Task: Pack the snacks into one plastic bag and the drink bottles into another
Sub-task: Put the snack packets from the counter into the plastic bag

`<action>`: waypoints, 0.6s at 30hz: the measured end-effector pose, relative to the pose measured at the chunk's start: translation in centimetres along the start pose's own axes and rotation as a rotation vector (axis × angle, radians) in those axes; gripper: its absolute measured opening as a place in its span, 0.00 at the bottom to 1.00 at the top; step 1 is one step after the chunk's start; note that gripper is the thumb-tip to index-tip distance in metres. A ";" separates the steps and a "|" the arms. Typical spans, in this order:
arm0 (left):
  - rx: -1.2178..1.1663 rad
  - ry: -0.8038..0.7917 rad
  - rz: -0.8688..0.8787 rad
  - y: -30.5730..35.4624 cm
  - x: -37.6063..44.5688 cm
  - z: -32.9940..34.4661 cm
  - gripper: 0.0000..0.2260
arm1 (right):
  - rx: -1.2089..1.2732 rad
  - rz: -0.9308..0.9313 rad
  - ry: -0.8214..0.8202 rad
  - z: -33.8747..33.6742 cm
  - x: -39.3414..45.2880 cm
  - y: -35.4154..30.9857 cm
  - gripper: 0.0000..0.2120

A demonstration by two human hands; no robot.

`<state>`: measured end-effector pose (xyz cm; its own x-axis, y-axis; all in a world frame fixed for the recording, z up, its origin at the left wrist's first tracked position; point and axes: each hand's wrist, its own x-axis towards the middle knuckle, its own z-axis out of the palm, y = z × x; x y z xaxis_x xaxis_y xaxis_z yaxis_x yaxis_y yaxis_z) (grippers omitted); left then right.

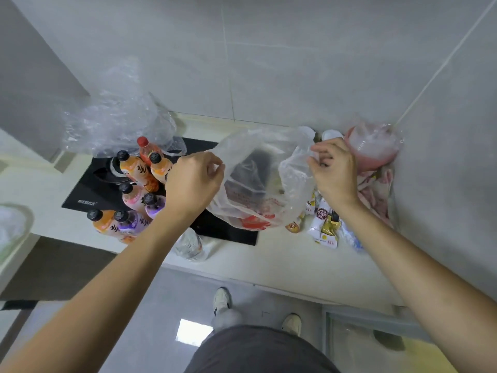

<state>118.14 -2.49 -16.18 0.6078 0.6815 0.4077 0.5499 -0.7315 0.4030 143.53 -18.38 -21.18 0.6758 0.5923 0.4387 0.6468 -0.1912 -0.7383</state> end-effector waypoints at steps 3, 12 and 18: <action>0.022 -0.088 -0.057 0.9 -1.2 1.0 0.08 | -0.026 -0.003 -0.046 -0.3 -1.1 0.4 0.11; 0.129 -0.340 -0.017 0.7 -5.0 1.1 0.18 | -0.221 0.010 -0.185 -2.1 -7.4 -0.8 0.18; 0.095 -0.353 0.093 -1.3 -7.5 0.0 0.19 | -0.341 -0.015 -0.219 -3.1 -11.4 -3.3 0.30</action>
<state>112.88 -6.61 -19.80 0.8086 0.5751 0.1244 0.5237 -0.7998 0.2933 134.82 -26.94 -22.17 0.5981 0.7426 0.3013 0.7610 -0.4084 -0.5041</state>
